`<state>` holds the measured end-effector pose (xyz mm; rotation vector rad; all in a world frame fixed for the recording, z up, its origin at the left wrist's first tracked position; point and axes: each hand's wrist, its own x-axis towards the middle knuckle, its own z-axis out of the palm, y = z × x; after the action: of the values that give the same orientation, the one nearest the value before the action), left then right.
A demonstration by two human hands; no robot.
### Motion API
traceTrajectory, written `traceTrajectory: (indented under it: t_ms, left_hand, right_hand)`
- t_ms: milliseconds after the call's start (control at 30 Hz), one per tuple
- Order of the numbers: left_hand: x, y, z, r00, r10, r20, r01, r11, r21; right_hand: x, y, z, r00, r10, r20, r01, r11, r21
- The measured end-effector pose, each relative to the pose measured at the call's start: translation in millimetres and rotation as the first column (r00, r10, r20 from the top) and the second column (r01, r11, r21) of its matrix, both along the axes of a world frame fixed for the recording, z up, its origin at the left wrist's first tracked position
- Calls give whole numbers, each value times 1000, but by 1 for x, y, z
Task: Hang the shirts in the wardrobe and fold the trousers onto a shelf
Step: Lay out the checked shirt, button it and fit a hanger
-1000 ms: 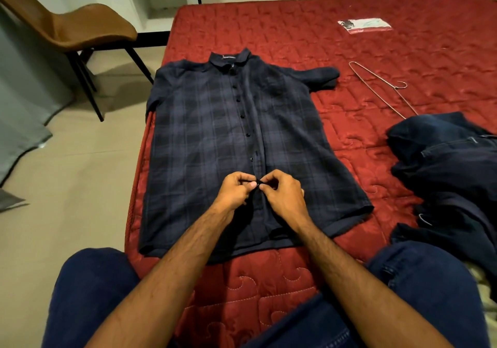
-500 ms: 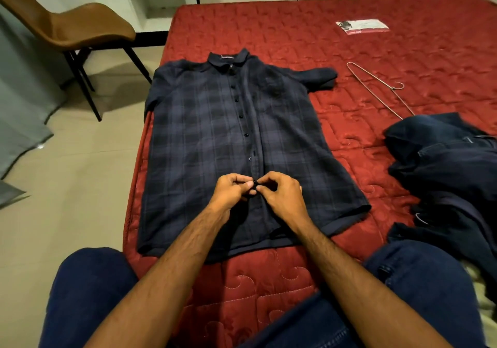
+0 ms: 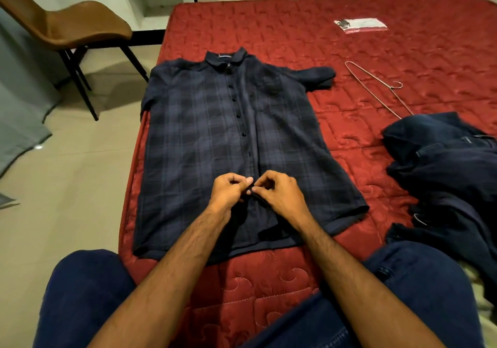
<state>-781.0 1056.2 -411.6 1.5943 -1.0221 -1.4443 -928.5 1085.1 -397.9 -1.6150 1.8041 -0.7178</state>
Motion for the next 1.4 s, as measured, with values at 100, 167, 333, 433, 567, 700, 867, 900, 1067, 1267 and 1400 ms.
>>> traceTrajectory:
  t_ms: [100, 167, 333, 433, 567, 700, 867, 900, 1067, 1267, 1400]
  left_hand:
    - [0, -2, -2, 999, 20, -28, -19, 1000, 22]
    - [3, -5, -1, 999, 21, -44, -19, 998, 52]
    - [8, -9, -1, 997, -22, -74, 29, 996, 90]
    - [9, -5, -6, 983, -126, 130, 133, 990, -41]
    - [13, 2, -14, 849, -182, 495, 337, 909, -245]
    - [13, 1, -11, 806, -199, 557, 403, 874, -271]
    - [13, 4, -11, 782, -232, 578, 445, 858, -257]
    - [13, 6, -10, 777, -244, 580, 455, 855, -249]
    - [12, 11, -7, 763, -246, 598, 481, 834, -270]
    - [10, 12, -5, 754, -295, 587, 489, 848, -202]
    - [12, 9, -8, 788, -293, 542, 458, 867, -197]
  right_hand:
    - [4, 0, -4, 999, -54, -2, 54, 998, 34]
    - [5, 0, -4, 999, -50, -16, 51, 997, 54]
    - [10, 2, -7, 994, -44, -104, 53, 995, 86]
    - [2, 1, -6, 996, 83, -46, -78, 992, 98]
    - [-36, 2, 16, 926, 374, 42, -373, 897, 237]
    - [-82, 25, 25, 687, 620, -379, -529, 784, 323]
    - [-94, 46, 35, 345, 606, -717, -622, 720, 309]
    - [-94, 45, 36, 273, 589, -760, -661, 689, 296]
    - [-100, 42, 42, 133, 574, -808, -679, 647, 348]
    - [-111, 43, 52, 134, 577, -806, -645, 668, 372]
    - [-120, 44, 47, 182, 579, -795, -655, 674, 341]
